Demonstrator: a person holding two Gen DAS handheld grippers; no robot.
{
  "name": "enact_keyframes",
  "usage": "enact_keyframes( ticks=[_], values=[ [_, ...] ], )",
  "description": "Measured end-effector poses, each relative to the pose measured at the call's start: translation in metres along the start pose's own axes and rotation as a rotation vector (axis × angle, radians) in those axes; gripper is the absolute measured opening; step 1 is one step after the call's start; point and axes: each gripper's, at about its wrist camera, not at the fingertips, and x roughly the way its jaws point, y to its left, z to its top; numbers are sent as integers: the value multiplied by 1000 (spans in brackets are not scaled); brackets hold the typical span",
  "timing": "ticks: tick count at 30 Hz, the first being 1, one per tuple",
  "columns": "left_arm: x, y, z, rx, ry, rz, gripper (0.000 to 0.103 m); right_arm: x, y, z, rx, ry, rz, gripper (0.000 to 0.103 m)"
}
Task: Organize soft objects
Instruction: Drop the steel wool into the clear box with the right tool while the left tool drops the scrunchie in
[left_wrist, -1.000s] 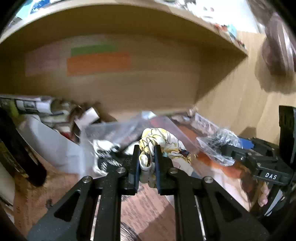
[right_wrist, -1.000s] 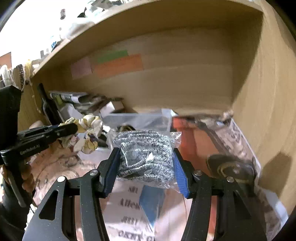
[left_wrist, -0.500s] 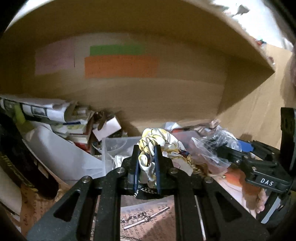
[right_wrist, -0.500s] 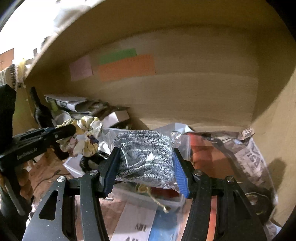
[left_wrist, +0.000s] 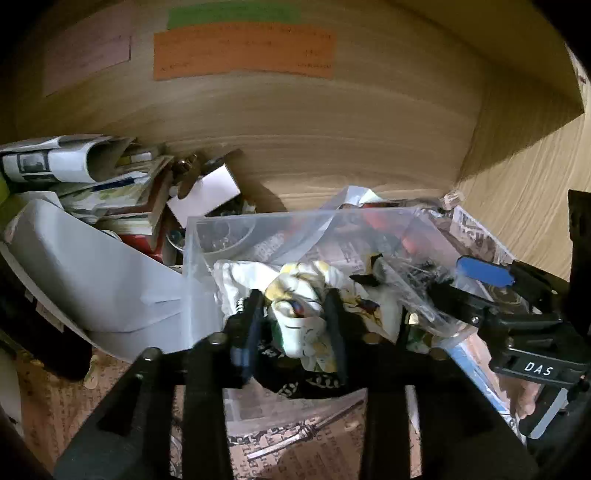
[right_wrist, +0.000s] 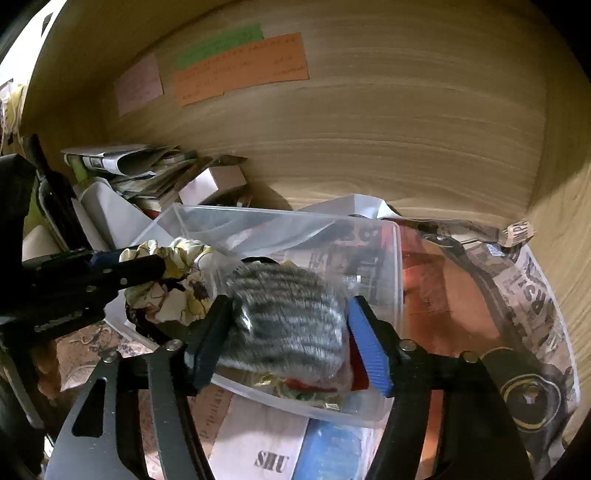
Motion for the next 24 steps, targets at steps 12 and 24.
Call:
enact_keyframes(
  ticks=[12,24],
  values=[
    [-86,-12,4,26,-233,25,52,-73,11,12,-21,-208,14,77],
    [-162,-30,-11,41,-425,26,69,-146,38,8,-56,-387,52,81]
  ],
)
